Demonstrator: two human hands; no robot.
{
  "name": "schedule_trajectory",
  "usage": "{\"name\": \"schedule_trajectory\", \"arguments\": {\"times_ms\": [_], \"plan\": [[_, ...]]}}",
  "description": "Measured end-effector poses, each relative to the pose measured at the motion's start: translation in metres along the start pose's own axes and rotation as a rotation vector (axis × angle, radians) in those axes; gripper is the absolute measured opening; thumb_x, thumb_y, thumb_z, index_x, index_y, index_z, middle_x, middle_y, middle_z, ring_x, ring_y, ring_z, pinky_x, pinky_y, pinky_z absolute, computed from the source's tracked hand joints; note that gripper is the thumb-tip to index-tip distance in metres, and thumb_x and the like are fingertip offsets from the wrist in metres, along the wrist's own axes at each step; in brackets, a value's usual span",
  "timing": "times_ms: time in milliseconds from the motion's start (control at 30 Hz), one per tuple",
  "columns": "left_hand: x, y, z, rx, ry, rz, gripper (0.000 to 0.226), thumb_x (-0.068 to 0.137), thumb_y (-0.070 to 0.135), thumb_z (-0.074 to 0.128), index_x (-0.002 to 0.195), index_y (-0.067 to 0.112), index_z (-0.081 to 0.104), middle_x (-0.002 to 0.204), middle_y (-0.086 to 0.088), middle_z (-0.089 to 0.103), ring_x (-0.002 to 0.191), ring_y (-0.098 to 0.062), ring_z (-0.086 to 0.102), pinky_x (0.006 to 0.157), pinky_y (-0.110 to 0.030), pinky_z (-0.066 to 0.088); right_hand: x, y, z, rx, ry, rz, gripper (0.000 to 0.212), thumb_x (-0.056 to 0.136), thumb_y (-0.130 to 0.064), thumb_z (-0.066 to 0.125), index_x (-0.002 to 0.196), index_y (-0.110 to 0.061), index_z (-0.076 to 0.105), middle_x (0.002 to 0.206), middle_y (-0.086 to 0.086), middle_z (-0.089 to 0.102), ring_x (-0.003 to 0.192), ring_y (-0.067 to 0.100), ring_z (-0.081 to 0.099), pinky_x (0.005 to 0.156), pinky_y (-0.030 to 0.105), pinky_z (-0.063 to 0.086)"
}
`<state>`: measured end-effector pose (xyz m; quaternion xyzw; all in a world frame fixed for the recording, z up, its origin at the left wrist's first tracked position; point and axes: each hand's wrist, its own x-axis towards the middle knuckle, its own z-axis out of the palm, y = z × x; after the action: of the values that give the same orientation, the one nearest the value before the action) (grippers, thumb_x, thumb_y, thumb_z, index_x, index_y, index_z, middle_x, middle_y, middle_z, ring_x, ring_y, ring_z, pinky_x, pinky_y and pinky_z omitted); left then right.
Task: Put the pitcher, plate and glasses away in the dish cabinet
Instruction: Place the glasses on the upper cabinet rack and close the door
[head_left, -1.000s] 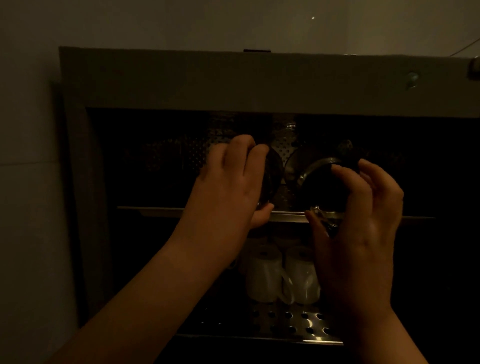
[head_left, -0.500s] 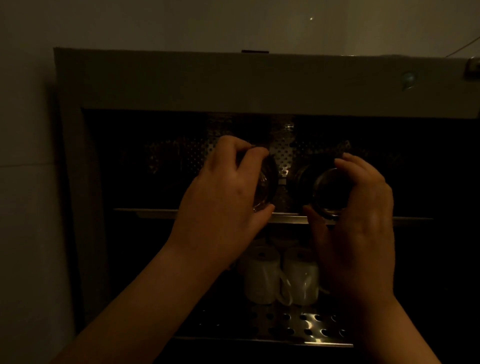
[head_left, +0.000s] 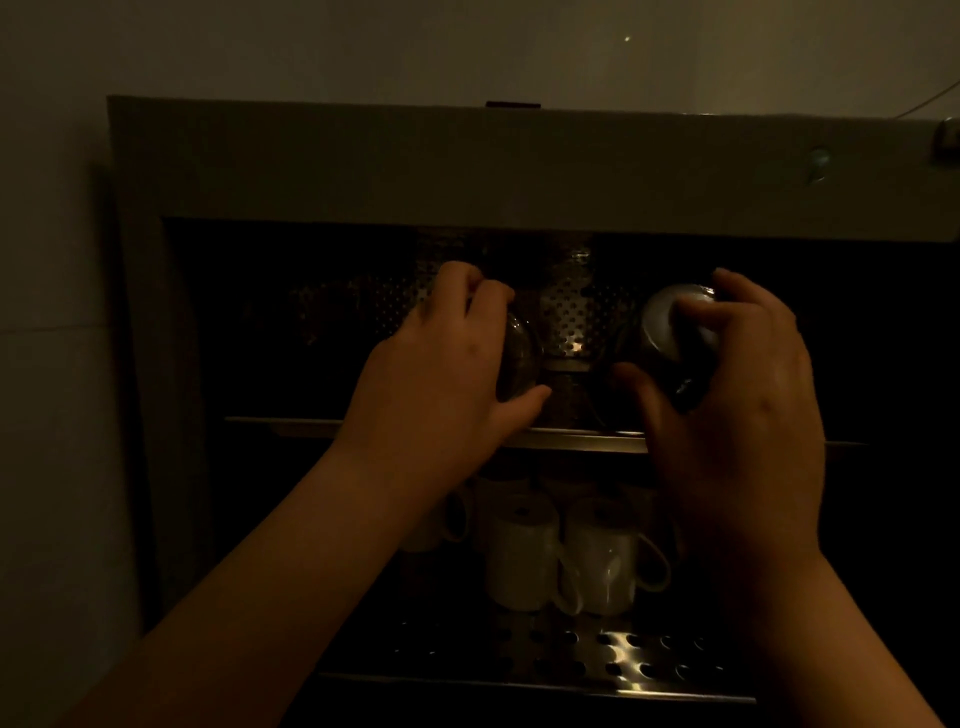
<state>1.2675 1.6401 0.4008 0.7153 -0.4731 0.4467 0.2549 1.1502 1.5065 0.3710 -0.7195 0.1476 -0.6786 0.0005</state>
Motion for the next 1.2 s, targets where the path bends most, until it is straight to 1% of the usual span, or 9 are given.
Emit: {"name": "schedule_trajectory", "arguments": {"times_ms": [100, 233, 367, 467, 533, 733, 967, 1100, 1200], "plan": [[0.003, -0.002, 0.005, 0.056, -0.011, -0.007, 0.071, 0.076, 0.058, 0.059, 0.132, 0.017, 0.044, 0.129, -0.007, 0.042, 0.102, -0.026, 0.056, 0.065, -0.027, 0.037, 0.005, 0.004, 0.000, -0.012, 0.000, 0.005, 0.050, 0.077, -0.032, 0.067, 0.117, -0.007, 0.051, 0.137, 0.012, 0.044, 0.122, 0.028, 0.046, 0.089, 0.032, 0.044], [0.008, -0.005, 0.012, 0.092, -0.004, -0.012, 0.074, 0.079, 0.064, 0.045, 0.135, 0.016, 0.037, 0.126, -0.008, 0.048, 0.103, -0.027, 0.057, 0.067, -0.030, 0.041, 0.009, 0.010, 0.001, -0.036, 0.001, 0.012, 0.050, 0.079, -0.035, 0.063, 0.118, -0.006, 0.052, 0.132, 0.013, 0.046, 0.118, 0.027, 0.049, 0.087, 0.027, 0.040], [0.011, -0.006, 0.019, 0.059, 0.030, -0.048, 0.074, 0.078, 0.065, 0.048, 0.128, 0.012, 0.035, 0.116, -0.010, 0.057, 0.092, -0.027, 0.061, 0.060, -0.029, 0.039, 0.010, 0.013, 0.004, -0.021, -0.006, 0.021, 0.049, 0.079, -0.035, 0.064, 0.116, -0.008, 0.051, 0.130, 0.011, 0.046, 0.115, 0.027, 0.050, 0.084, 0.028, 0.041], [0.015, -0.005, 0.021, 0.078, 0.041, -0.043, 0.072, 0.077, 0.064, 0.051, 0.123, 0.010, 0.037, 0.108, -0.011, 0.058, 0.085, -0.028, 0.060, 0.056, -0.027, 0.031, 0.010, 0.012, 0.008, -0.007, -0.014, 0.015, 0.046, 0.079, -0.033, 0.063, 0.116, -0.008, 0.052, 0.130, 0.012, 0.046, 0.116, 0.028, 0.048, 0.084, 0.027, 0.038], [0.018, -0.005, 0.020, 0.104, 0.044, -0.037, 0.071, 0.076, 0.064, 0.052, 0.120, 0.010, 0.041, 0.106, -0.012, 0.057, 0.082, -0.031, 0.060, 0.056, -0.027, 0.031, 0.009, 0.013, 0.010, 0.010, -0.005, 0.025, 0.044, 0.081, -0.032, 0.063, 0.117, -0.009, 0.053, 0.130, 0.013, 0.045, 0.117, 0.028, 0.047, 0.086, 0.024, 0.035], [0.031, -0.006, 0.017, 0.201, -0.002, -0.015, 0.072, 0.073, 0.068, 0.053, 0.120, 0.014, 0.045, 0.111, -0.013, 0.053, 0.090, -0.035, 0.059, 0.061, -0.030, 0.031, 0.012, 0.017, 0.011, 0.014, -0.033, 0.044, 0.045, 0.083, -0.036, 0.062, 0.117, -0.009, 0.052, 0.127, 0.013, 0.046, 0.112, 0.028, 0.050, 0.082, 0.026, 0.039], [0.047, -0.009, 0.017, 0.166, -0.081, 0.009, 0.056, 0.074, 0.069, 0.053, 0.099, 0.019, 0.057, 0.094, -0.007, 0.062, 0.082, -0.027, 0.061, 0.058, -0.027, 0.031, 0.017, 0.019, 0.014, -0.007, -0.038, 0.052, 0.042, 0.084, -0.036, 0.061, 0.115, -0.010, 0.053, 0.122, 0.012, 0.050, 0.106, 0.026, 0.052, 0.079, 0.026, 0.039], [0.051, -0.009, 0.021, 0.196, -0.111, 0.015, 0.050, 0.077, 0.068, 0.051, 0.092, 0.020, 0.059, 0.088, -0.004, 0.063, 0.079, -0.026, 0.060, 0.057, -0.027, 0.031, 0.016, 0.020, 0.012, 0.005, -0.020, 0.051, 0.042, 0.086, -0.036, 0.060, 0.117, -0.009, 0.054, 0.124, 0.014, 0.051, 0.112, 0.028, 0.051, 0.087, 0.027, 0.038], [0.052, -0.007, 0.024, 0.232, -0.125, 0.012, 0.048, 0.081, 0.065, 0.048, 0.089, 0.020, 0.060, 0.085, -0.005, 0.062, 0.080, -0.026, 0.059, 0.059, -0.027, 0.031, 0.017, 0.018, 0.012, -0.003, -0.023, 0.057, 0.044, 0.085, -0.040, 0.057, 0.118, -0.010, 0.054, 0.126, 0.014, 0.050, 0.113, 0.029, 0.051, 0.087, 0.027, 0.038]]}}
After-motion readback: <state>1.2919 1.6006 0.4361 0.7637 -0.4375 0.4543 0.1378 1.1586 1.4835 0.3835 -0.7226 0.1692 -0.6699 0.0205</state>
